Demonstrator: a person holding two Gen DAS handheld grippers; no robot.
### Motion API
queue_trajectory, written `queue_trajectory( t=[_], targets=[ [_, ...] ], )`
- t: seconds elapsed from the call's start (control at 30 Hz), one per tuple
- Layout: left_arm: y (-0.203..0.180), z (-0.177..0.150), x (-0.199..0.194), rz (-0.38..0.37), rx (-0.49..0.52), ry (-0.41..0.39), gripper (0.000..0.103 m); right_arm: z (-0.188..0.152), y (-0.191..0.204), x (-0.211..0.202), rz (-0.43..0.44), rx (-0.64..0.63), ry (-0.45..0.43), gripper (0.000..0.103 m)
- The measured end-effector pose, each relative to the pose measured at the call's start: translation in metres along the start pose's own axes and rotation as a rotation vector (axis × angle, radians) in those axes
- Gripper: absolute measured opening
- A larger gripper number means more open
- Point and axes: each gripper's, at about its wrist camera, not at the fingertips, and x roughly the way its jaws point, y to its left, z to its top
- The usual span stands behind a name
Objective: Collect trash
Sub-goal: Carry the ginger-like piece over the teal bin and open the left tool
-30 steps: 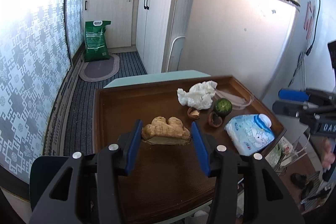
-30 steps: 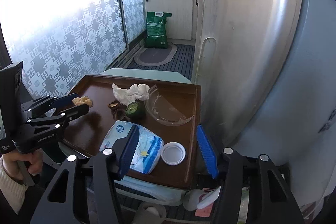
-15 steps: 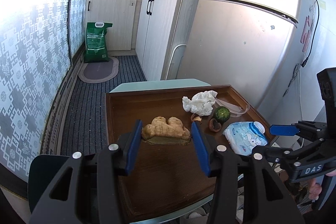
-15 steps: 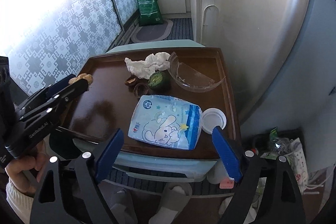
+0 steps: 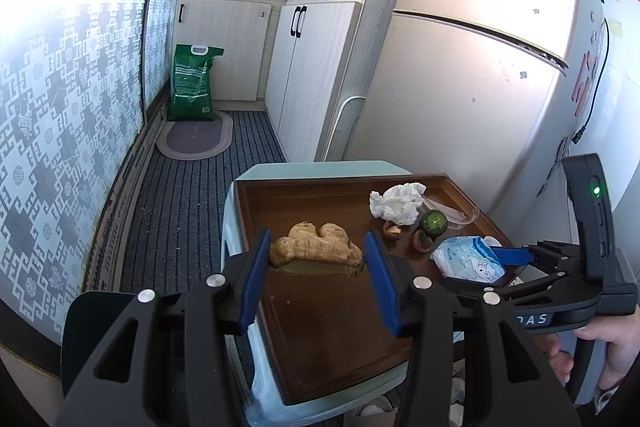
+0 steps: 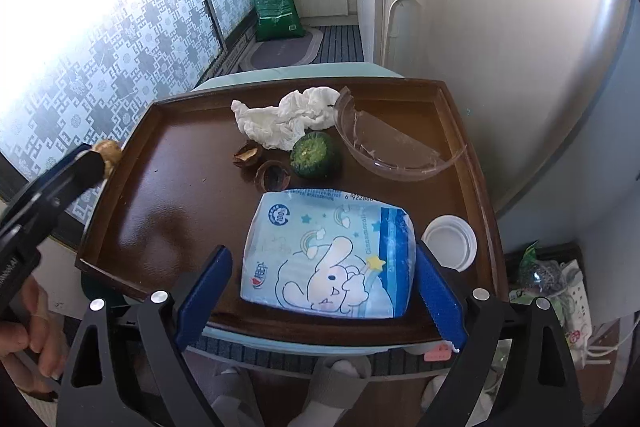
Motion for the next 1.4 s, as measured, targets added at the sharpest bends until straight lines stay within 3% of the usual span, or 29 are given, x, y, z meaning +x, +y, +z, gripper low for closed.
queue_trajectory(
  t=[0.07, 0.23, 0.43, 0.9, 1.4],
  targets=[
    [0.005, 0.001, -0.005, -0.001, -0.011, -0.015, 0.051, 0.000, 0.003, -0.001, -0.029, -0.028, -0.010, 0.077],
    [0.021, 0.002, -0.022, -0.002, -0.053, -0.063, 0.051, 0.001, 0.006, 0.000, -0.026, -0.039, -0.015, 0.073],
    [0.040, 0.003, -0.034, 0.028, -0.092, -0.085, 0.051, 0.008, 0.019, -0.013, -0.018, -0.048, -0.053, 0.072],
    [0.097, -0.013, -0.064, 0.146, -0.157, -0.090, 0.051, 0.031, 0.093, -0.033, 0.139, -0.118, -0.129, 0.072],
    [0.156, -0.041, -0.083, 0.257, -0.187, -0.002, 0.051, 0.037, 0.184, -0.034, 0.285, -0.247, -0.156, 0.072]
  ],
)
